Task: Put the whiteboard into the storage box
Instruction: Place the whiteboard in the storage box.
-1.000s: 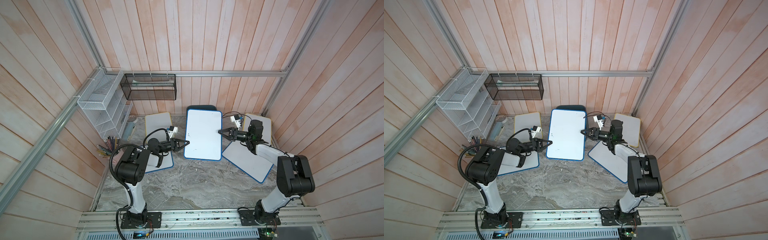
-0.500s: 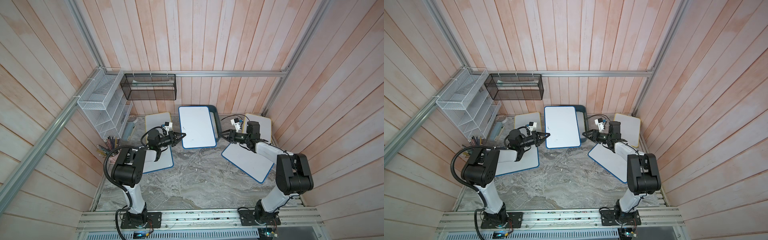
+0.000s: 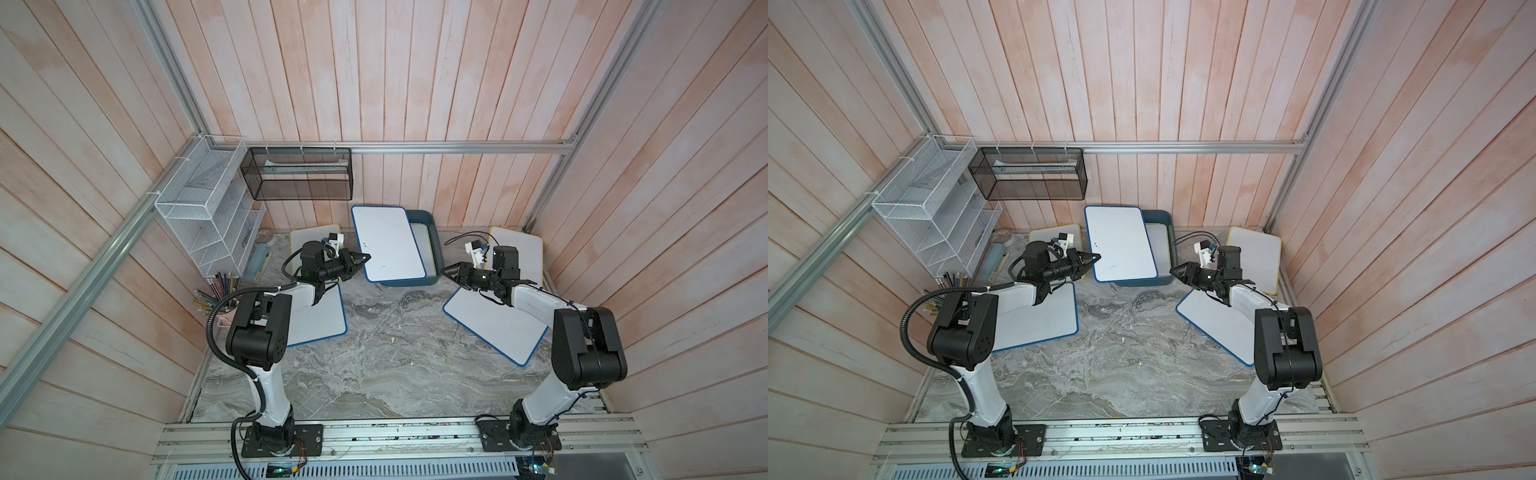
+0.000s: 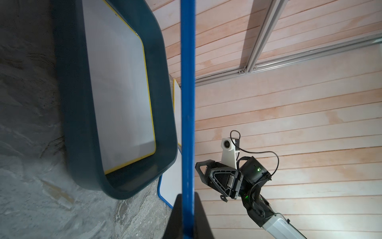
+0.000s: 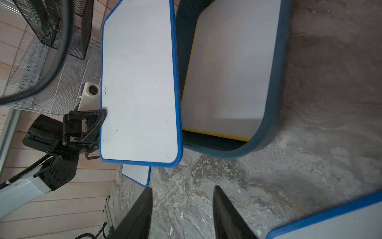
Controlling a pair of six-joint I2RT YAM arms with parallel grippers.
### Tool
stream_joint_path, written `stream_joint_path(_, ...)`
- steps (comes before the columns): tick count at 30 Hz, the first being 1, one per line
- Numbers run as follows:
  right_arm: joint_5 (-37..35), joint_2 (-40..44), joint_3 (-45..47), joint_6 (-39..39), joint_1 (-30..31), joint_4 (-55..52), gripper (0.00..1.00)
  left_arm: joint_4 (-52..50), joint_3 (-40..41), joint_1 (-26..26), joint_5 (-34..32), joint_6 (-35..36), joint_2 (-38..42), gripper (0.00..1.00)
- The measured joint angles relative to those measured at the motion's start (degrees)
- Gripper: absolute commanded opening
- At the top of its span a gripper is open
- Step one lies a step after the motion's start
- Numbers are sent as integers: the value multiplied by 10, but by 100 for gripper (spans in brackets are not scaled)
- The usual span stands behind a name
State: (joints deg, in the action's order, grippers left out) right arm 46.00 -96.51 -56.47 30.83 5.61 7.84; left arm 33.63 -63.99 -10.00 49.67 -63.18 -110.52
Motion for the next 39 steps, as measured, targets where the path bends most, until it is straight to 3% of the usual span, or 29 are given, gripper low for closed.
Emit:
stream_joint_path(17, -52, 11, 6, -41, -7, -66, 48, -123, -125, -26, -38, 21, -79, 0)
stream_joint_path(39, -55, 30, 26, -43, -26, -67, 48, -305, -312, -66, -78, 61, -186, 0)
